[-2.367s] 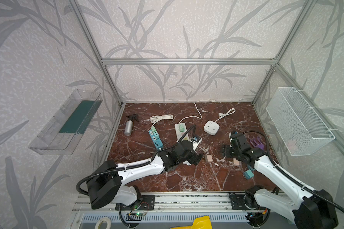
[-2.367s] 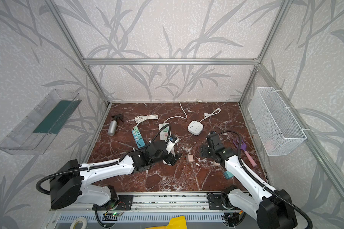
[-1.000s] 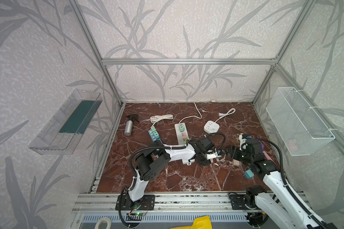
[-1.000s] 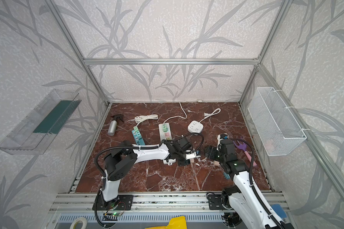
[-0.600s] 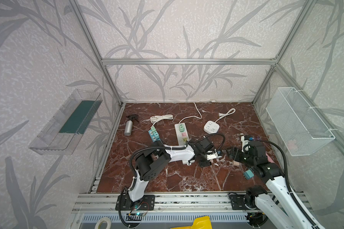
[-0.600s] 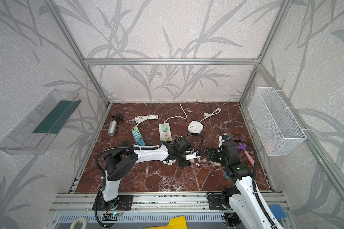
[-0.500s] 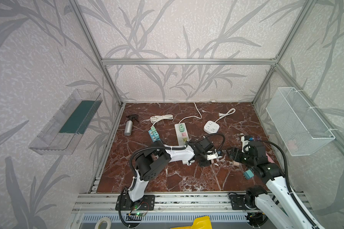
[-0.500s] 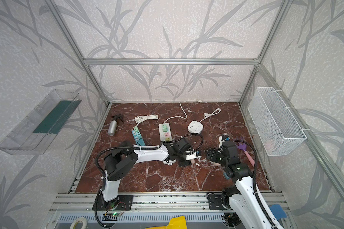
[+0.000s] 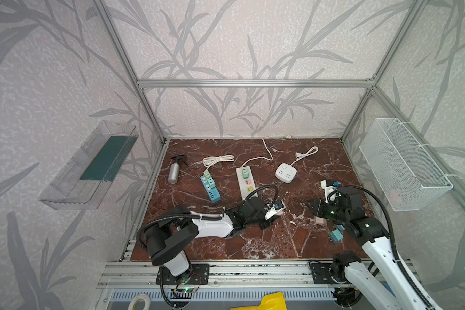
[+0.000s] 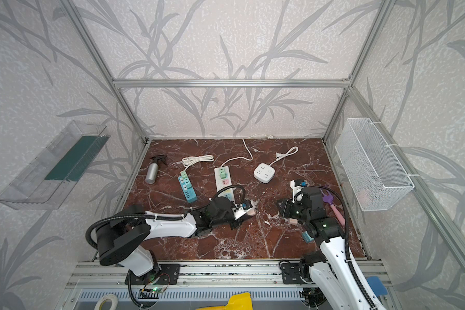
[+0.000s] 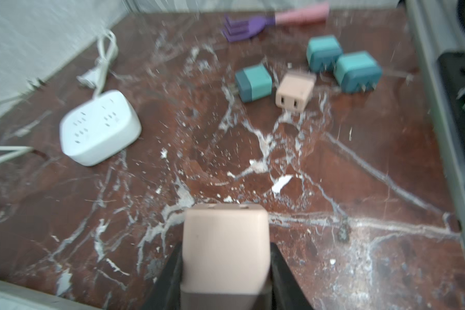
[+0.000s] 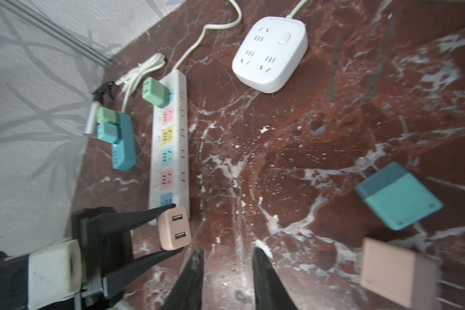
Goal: Insert the plug
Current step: 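Carry the beige adapter with the left gripper while the right gripper approaches, then grasp the beige adapter with the right gripper while the left gripper releases and withdraws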
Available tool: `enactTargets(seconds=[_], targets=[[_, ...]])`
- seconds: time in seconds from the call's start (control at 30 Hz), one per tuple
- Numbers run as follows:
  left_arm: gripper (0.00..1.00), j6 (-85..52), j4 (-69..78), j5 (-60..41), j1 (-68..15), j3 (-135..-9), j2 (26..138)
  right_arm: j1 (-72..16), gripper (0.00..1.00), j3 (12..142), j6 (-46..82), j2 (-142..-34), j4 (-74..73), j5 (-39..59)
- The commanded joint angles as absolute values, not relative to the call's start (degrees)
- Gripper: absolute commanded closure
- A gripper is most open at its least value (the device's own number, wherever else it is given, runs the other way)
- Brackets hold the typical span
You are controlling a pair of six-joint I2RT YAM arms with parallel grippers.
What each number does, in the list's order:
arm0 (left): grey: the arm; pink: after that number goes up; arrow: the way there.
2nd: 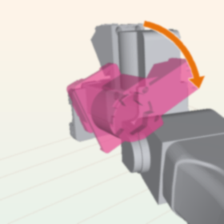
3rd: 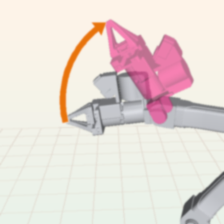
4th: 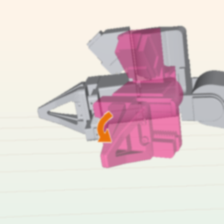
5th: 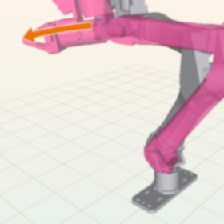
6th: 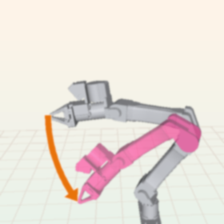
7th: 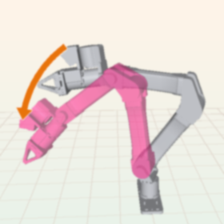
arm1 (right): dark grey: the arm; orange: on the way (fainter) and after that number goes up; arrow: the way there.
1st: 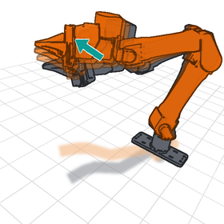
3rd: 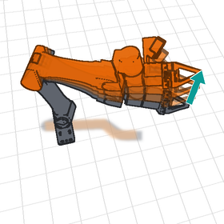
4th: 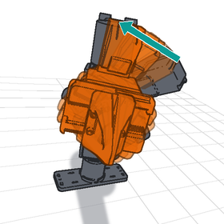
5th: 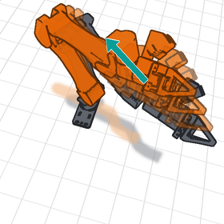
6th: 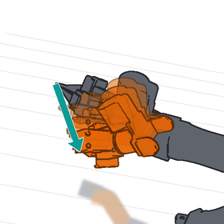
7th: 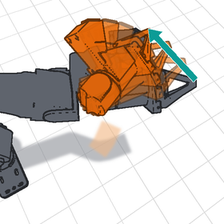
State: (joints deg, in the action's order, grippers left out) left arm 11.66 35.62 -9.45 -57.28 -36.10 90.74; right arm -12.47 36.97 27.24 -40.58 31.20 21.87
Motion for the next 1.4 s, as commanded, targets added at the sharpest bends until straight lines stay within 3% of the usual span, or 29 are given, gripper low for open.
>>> enactTargets(seconds=[0.0, 0.03, 0.07, 0.1, 0.2, 0.43, 0.6, 0.63, 0.73, 0.93, 1.0, 1.07, 1.1, 1.2, 1.3, 1.37], targets=[[1.0, 6.9, 53.8, -8.6, -57.4, -32.7, 87.9, -16.4, 0.73, 42.0, 25.6, -42.6, 32.0, 26.7], [1.0, 6.5, 56.0, -8.3, -57.4, -31.5, 87.5, -18.1, 0.68, 43.3, 25.4, -43.8, 32.3, 26.3], [1.0, 6.2, 59.1, -7.9, -57.4, -29.9, 87.2, -20.2, 0.55, 45.1, 25.2, -45.3, 32.5, 26.2], [1.0, 5.6, 62.0, -7.5, -57.4, -28.6, 86.9, -22.3, 0.48, 46.7, 25.0, -46.6, 32.5, 25.6], [1.0, 4.7, 64.2, -7.4, -57.4, -27.1, 85.8, -28.4, 0.39, 51.6, 23.4, -51.8, 34.0, 21.6], [1.0, 5.1, 62.8, -8.4, -57.4, -26.0, 83.0, -37.9, 0.36, 56.2, 22.3, -61.3, 33.6, 13.9], [1.0, 4.8, 60.8, -9.4, -57.5, -25.4, 81.0, -39.2, 0.37, 56.1, 22.9, -63.4, 32.0, 11.9], [1.0, 4.8, 60.7, -9.6, -57.6, -25.3, 80.9, -39.2, 0.37, 56.1, 22.9, -63.7, 31.8, 12.1], [1.0, 5.4, 58.6, -10.7, -57.6, -26.0, 80.8, -39.2, 0.52, 56.0, 23.1, -64.5, 30.7, 14.4], [1.0, 4.8, 57.8, -11.1, -57.8, -27.0, 81.5, -39.2, 1.0, 55.5, 23.7, -64.6, 28.5, 17.9], [1.0, 5.2, 57.7, -10.5, -57.9, -27.1, 81.6, -39.2, 1.0, 55.3, 24.0, -64.5, 27.9, 18.9], [0.83, 5.1, 57.7, -9.3, -57.9, -27.4, 81.7, -39.2, 1.0, 55.3, 24.2, -64.5, 27.1, 20.2], [0.65, 4.6, 57.5, -8.8, -57.9, -27.7, 81.9, -39.2, 1.0, 55.3, 24.3, -64.6, 26.8, 20.5], [0.57, 2.8, 57.8, -7.8, -57.9, -27.8, 82.2, -39.9, 1.0, 55.7, 24.3, -65.4, 26.7, 19.0], [0.39, 1.5, 61.0, -4.9, -57.9, -26.3, 82.9, -40.2, 1.0, 55.5, 24.8, -66.3, 26.0, 17.8], [0.36, 0.7, 64.2, -1.0, -57.9, -24.2, 82.5, -40.2, 1.0, 55.7, 25.1, -66.5, 25.5, 15.2]])
